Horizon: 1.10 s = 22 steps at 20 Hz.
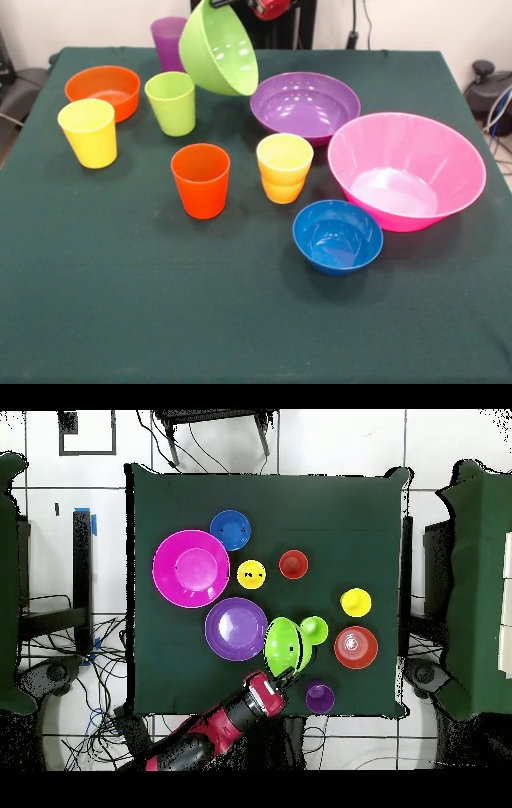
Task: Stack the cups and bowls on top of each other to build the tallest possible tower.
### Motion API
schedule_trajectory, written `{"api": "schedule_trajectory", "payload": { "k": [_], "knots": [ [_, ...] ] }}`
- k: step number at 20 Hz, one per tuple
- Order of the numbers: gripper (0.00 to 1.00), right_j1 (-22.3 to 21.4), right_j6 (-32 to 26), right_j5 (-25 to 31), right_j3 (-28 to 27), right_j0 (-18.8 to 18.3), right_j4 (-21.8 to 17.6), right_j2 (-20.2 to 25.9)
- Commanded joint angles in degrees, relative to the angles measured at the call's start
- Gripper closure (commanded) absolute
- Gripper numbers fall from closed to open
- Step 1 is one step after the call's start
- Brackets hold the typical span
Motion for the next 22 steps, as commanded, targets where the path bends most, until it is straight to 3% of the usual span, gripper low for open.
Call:
{"api": "schedule_trajectory", "payload": {
  "k": [1, 13, 22],
  "knots": [
    [1.00, 1.0, 5.2, 6.9, -4.1, 1.0, -0.5, 10.6],
    [1.00, -1.6, 3.6, 8.2, -2.5, 2.8, -2.3, 11.7],
    [1.00, 0.5, 3.5, 11.8, -4.6, 4.4, -2.8, 10.7]
  ]
}}
